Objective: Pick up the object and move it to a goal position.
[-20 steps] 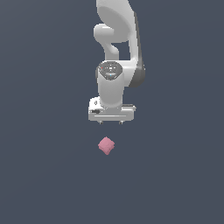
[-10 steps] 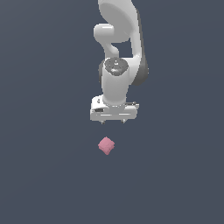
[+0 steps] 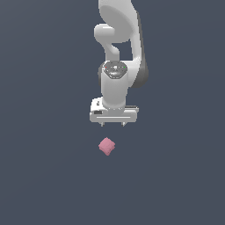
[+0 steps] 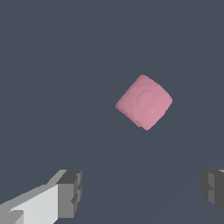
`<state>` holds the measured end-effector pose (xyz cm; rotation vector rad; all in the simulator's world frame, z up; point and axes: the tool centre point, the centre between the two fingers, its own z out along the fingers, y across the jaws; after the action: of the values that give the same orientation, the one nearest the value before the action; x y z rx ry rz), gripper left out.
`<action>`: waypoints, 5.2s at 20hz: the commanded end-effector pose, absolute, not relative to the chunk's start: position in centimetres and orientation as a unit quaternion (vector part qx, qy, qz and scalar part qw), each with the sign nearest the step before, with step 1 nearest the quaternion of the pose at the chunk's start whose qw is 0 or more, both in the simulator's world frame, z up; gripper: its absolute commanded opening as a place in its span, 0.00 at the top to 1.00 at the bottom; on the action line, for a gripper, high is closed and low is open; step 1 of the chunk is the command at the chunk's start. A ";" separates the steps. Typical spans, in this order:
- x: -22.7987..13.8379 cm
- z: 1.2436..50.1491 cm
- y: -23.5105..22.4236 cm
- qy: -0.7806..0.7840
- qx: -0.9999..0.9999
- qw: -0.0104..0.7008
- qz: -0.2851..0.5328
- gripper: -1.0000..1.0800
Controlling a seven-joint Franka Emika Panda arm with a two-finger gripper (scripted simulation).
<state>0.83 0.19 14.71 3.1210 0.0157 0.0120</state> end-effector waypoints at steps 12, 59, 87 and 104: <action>4.0 12.1 -1.3 -0.164 0.986 0.003 0.001 0.04; 7.0 4.0 -2.9 -0.337 0.942 0.000 0.000 1.00; 0.0 13.4 -7.4 -0.337 0.942 -0.001 0.000 1.00; -8.7 25.6 -13.3 -0.337 0.942 -0.001 -0.001 1.00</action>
<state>-8.03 -12.91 24.66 2.9604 -1.0601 -0.0005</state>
